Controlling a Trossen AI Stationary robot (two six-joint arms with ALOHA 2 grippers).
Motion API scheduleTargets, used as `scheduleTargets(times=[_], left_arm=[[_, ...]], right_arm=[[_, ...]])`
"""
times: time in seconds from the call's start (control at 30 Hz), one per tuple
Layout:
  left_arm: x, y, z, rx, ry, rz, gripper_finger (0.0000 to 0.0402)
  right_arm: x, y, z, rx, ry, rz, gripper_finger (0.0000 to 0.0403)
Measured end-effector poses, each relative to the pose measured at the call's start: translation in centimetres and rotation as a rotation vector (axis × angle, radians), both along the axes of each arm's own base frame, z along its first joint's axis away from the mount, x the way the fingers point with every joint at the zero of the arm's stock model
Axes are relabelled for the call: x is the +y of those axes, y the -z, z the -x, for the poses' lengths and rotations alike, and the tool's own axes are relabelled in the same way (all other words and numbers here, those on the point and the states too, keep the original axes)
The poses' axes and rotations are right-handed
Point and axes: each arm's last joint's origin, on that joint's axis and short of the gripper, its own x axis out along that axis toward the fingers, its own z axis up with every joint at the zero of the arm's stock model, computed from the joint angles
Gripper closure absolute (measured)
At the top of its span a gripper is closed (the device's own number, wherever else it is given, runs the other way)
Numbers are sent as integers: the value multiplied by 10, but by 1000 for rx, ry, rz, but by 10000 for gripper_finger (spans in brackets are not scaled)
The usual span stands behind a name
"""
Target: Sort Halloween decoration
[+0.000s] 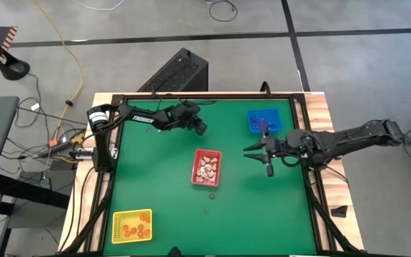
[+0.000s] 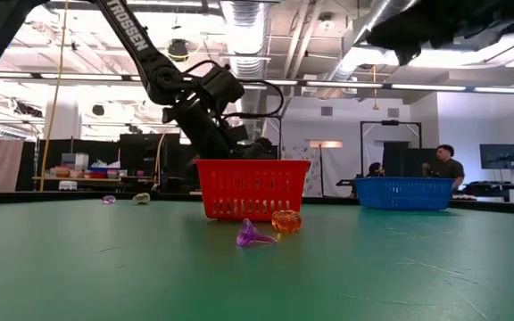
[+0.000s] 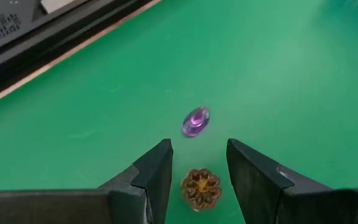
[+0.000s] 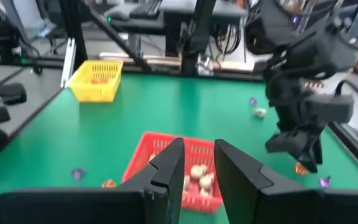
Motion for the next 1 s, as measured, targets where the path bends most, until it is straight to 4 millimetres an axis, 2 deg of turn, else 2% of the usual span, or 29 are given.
scheduleTargets(times=[0.17,0.53,0.7,0.83,1.0], left_arm=[[1,2,2,8,-22,22,260],[-3,28,-2,71,-18,58,260],[-5,31,0,111,-31,56,260],[-6,26,1,98,-18,69,260],[-8,7,3,50,-12,74,260]], right_arm=[[0,4,0,40,3,-9,284],[0,2,0,24,8,-32,284],[0,2,0,22,8,-33,284],[0,2,0,22,8,-33,284],[0,2,0,22,7,-33,284]])
